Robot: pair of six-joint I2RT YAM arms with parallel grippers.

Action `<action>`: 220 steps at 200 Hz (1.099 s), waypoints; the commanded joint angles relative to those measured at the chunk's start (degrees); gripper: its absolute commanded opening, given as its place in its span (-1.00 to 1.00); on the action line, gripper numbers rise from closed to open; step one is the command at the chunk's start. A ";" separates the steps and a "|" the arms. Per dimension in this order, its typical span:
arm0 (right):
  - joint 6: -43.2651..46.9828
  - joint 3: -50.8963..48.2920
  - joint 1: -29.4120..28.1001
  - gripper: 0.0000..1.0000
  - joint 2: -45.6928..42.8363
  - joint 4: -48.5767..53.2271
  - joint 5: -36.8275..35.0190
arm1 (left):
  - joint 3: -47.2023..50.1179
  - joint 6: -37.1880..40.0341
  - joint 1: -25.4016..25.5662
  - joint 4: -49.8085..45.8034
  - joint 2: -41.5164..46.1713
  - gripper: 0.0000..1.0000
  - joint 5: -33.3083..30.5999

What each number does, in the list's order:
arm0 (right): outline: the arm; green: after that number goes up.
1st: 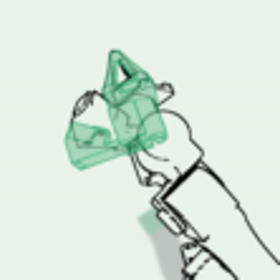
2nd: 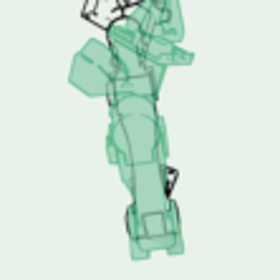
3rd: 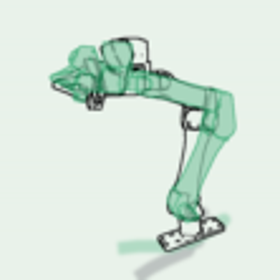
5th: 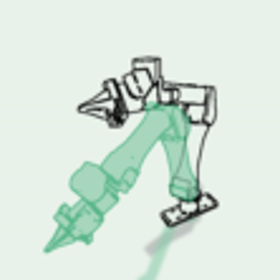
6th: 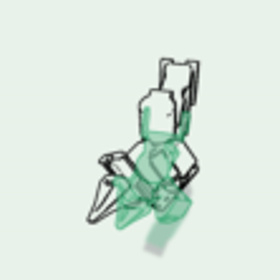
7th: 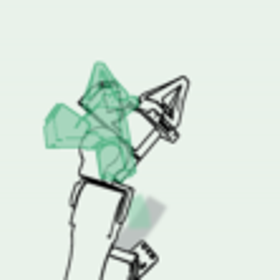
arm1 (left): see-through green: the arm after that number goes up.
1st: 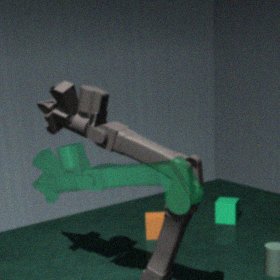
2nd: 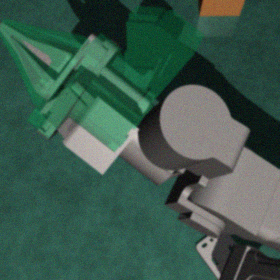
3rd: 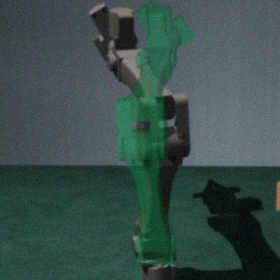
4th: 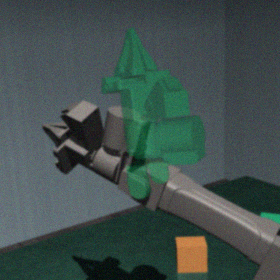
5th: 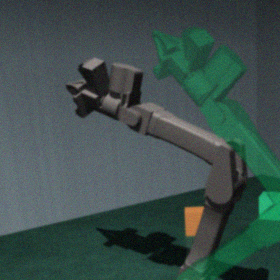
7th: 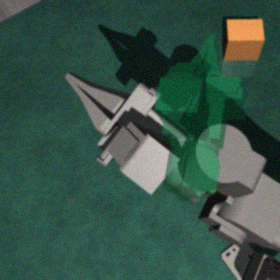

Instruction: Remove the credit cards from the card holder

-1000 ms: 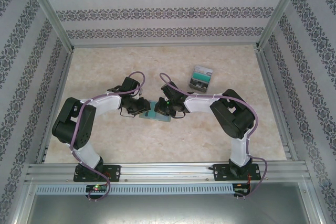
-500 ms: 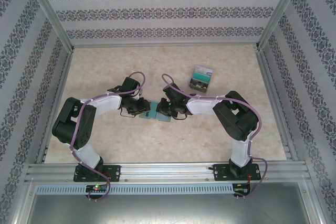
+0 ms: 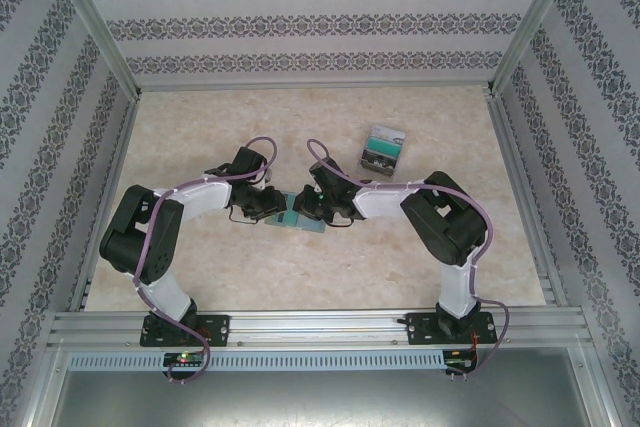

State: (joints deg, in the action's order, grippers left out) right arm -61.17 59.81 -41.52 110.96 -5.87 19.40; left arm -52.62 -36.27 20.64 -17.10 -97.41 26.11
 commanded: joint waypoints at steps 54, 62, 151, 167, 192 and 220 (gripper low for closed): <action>0.87 -1.73 1.05 -0.69 -1.74 2.09 -0.50 | -0.16 0.40 0.57 -1.18 -1.38 -0.41 0.26; 0.86 -2.08 1.11 -0.69 -2.19 2.09 -0.63 | -0.11 0.40 0.51 -1.26 -1.38 -0.41 0.25; 0.58 -3.40 1.18 -0.68 -2.19 2.07 -0.67 | -0.05 0.58 0.53 -1.62 -1.12 -0.41 -0.24; 0.61 -4.00 1.41 -0.68 -2.87 2.30 -0.98 | -0.16 0.50 0.60 -1.68 -1.13 -0.41 -0.23; 0.88 -4.82 1.78 -0.68 -3.72 3.29 -1.68 | -0.14 0.55 0.54 -1.45 -1.23 -0.41 -0.17; 0.75 -4.29 1.71 -0.68 -2.55 2.22 0.18 | -0.16 0.49 0.54 -1.20 -1.38 -0.41 0.08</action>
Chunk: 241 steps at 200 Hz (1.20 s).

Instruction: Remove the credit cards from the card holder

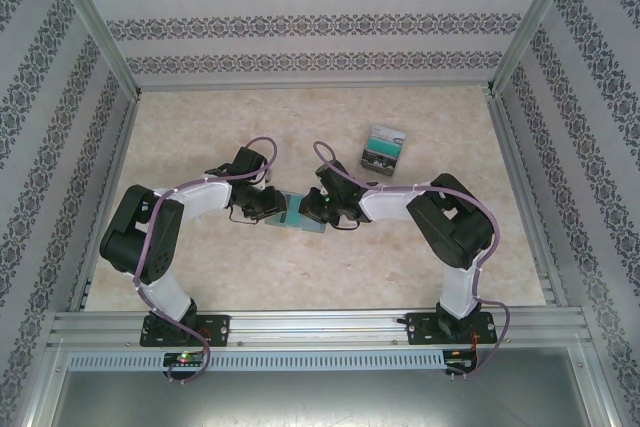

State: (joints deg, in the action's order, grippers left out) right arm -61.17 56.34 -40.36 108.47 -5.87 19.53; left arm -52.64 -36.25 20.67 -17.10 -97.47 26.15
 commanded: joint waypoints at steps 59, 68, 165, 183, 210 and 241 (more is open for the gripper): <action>0.61 2.10 -0.30 -0.64 2.83 0.55 1.99 | 0.04 0.51 0.56 -1.27 -1.06 -0.42 0.22; 0.65 2.45 -0.31 -0.64 3.21 0.59 2.21 | 0.08 0.50 0.58 -1.27 -1.05 -0.42 0.28; 0.47 1.15 -0.09 -1.00 2.29 1.55 0.74 | 0.18 0.53 0.64 -1.58 -0.62 -0.44 -0.20; 0.83 0.06 0.18 -1.00 0.86 2.16 -0.12 | 0.00 0.51 0.52 -1.97 -0.44 -0.47 -0.99; 1.35 -2.42 1.03 -1.00 -1.60 2.68 -1.00 | 0.08 0.59 0.61 -1.88 0.02 -0.54 -1.76; 2.01 -4.22 1.77 -1.00 -3.82 3.08 -1.29 | 0.16 0.87 0.56 -1.77 0.44 -0.54 -2.20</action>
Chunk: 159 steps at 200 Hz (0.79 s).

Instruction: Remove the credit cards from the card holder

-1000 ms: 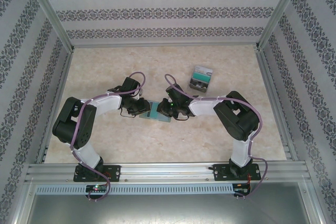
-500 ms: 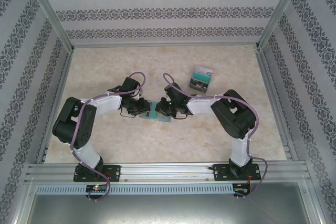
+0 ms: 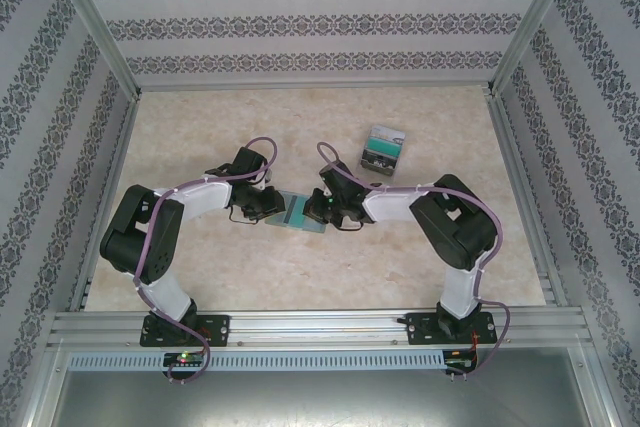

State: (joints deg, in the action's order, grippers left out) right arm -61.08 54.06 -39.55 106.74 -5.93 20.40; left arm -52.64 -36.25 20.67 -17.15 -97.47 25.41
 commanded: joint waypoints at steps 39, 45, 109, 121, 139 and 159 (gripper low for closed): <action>2.63 -1.63 0.98 -0.81 -1.61 1.66 -1.02 | 0.52 0.65 0.61 -0.87 0.71 -0.75 -0.36; 2.63 -1.25 0.93 -0.78 -1.15 1.43 -0.67 | 0.52 0.51 0.62 -0.87 0.58 -0.81 -0.17; 1.32 0.49 0.51 -0.67 2.56 -1.36 0.20 | -0.23 0.57 0.69 -1.78 -1.41 -1.00 0.74; 1.20 1.07 0.46 -0.67 3.15 -1.36 0.59 | -0.18 0.55 0.85 -1.66 -1.32 -1.00 0.86; 1.22 1.72 0.12 -0.64 3.64 -1.79 0.75 | -0.27 0.72 0.81 -1.75 -1.41 -1.00 0.85; 1.12 2.33 -0.09 -0.63 4.00 -1.85 0.97 | -0.18 0.74 0.95 -1.76 -1.41 -1.00 0.87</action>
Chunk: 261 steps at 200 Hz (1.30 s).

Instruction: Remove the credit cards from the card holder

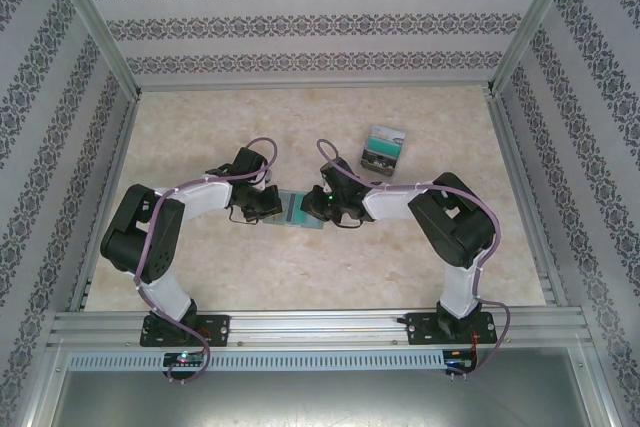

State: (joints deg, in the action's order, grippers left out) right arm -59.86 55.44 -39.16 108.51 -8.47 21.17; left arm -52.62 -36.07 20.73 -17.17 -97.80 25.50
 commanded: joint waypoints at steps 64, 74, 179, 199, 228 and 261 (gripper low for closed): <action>0.13 -1.04 0.07 -1.00 0.35 1.43 -1.82 | -0.55 0.89 0.81 -2.42 -0.74 -1.00 0.08; 0.41 -1.83 0.28 -1.00 -0.58 1.91 -2.46 | -0.68 0.99 0.80 -2.73 -0.65 -1.00 -0.22; 10.27 -10.24 6.28 -1.00 -17.88 9.65 -6.77 | -1.17 1.90 0.72 -3.84 2.51 -0.77 -0.98; 14.80 -7.89 6.80 -1.00 -22.29 14.61 -8.68 | -1.47 2.14 0.72 -4.10 5.19 -0.58 -1.20; 26.50 -0.74 7.42 -1.00 -27.84 26.98 -15.35 | -2.31 3.28 0.67 -5.01 10.53 0.08 -2.94; 47.64 7.07 8.71 -1.00 -32.43 36.98 -24.84 | -3.03 4.06 0.37 -5.84 17.96 0.86 -6.17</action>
State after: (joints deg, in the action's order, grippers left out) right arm -31.66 57.12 -31.73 79.92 18.04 6.17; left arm -53.52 -33.50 20.99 -20.78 -85.17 22.57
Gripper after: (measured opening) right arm 0.058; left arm 0.848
